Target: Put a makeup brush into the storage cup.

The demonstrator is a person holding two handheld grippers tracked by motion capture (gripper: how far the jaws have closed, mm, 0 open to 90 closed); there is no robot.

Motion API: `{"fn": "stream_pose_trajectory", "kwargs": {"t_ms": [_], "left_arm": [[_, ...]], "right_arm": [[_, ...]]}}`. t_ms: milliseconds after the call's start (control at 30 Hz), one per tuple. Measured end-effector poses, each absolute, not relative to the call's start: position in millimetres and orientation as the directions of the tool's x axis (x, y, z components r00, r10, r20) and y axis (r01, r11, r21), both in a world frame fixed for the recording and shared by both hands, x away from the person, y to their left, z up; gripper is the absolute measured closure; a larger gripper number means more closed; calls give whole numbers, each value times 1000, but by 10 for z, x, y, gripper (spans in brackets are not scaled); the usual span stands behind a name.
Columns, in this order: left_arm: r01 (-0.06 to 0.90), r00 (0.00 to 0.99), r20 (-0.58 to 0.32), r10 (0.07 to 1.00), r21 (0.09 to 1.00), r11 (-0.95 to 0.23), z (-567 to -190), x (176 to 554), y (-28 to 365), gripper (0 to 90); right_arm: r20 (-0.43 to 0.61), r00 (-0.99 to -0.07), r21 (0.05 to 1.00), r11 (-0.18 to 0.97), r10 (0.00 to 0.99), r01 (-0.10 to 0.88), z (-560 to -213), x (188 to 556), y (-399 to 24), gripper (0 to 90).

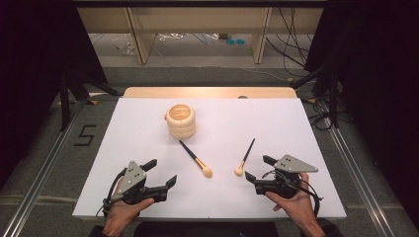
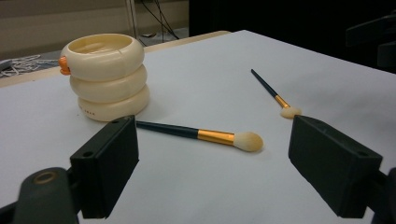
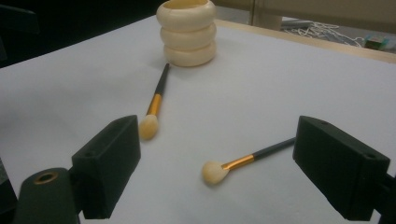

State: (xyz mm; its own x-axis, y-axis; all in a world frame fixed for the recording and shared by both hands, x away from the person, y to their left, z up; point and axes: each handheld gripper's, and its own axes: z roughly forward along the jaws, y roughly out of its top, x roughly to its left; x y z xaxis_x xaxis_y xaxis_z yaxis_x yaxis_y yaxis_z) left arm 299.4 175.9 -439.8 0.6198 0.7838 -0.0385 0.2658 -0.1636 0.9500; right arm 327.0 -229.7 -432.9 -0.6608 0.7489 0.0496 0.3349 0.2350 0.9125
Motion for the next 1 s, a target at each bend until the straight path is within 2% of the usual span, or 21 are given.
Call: {"fn": "stream_pose_trajectory", "kwargs": {"t_ms": [267,433,533,567,600,733,833,933,1000], "left_arm": [[267,619,-41,784,950,-161,-4397,2995,1758,158],[273,617,-49,785,949,-155,-4403,2998,1753,158],[274,618,-51,785,949,-154,-4404,3000,1744,158],[280,619,-62,783,949,-146,-4413,3003,1739,158],[288,613,-62,787,946,-151,-4412,2999,1741,158],[282,618,-51,785,946,-160,-4412,3012,1744,158],[286,613,-63,788,947,-147,-4412,3012,1736,158],[278,622,-50,781,947,-160,-4404,3014,1725,159],[277,624,-48,780,947,-163,-4402,3013,1721,159]], "right_arm": [[44,-672,908,252,739,336,-4318,3284,-2308,158],[-5,-720,882,342,694,323,-4316,3366,-2312,159],[-38,-773,861,414,633,296,-4290,3502,-2342,166],[-38,-773,861,414,633,296,-4290,3502,-2342,166],[-91,-784,858,448,614,251,-4256,3571,-2374,176],[-150,-793,832,508,590,221,-4182,3729,-2428,162],[-165,-800,823,528,577,211,-4162,3816,-2437,165],[-189,-833,766,609,521,207,-4180,4046,-2425,198],[-187,-835,756,619,518,215,-4194,4104,-2414,186]]}}
